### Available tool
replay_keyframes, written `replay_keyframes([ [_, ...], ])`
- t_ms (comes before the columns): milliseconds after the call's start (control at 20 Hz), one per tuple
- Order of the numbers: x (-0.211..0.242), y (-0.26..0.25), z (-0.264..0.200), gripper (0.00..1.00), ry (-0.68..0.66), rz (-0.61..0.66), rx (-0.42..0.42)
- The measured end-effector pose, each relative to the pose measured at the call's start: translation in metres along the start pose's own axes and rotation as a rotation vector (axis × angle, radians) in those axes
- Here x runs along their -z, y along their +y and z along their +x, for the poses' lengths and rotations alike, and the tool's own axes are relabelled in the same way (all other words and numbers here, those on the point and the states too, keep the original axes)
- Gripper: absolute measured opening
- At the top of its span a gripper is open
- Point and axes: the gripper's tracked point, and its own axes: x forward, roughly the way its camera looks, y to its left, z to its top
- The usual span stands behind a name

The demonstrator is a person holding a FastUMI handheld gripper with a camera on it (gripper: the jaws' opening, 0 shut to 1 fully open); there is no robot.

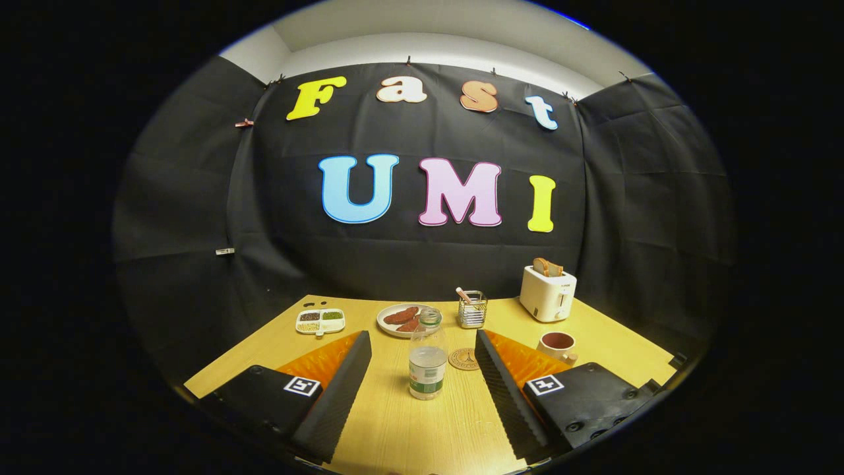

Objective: Take the bottle from table, then pour the juice into the cup, finally place the bottle on the coaster

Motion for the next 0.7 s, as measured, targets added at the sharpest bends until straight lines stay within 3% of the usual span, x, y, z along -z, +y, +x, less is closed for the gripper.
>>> replay_keyframes([
  [700, 0.062, 0.001, 0.054, 0.97, 0.084, 0.046, 0.057],
])
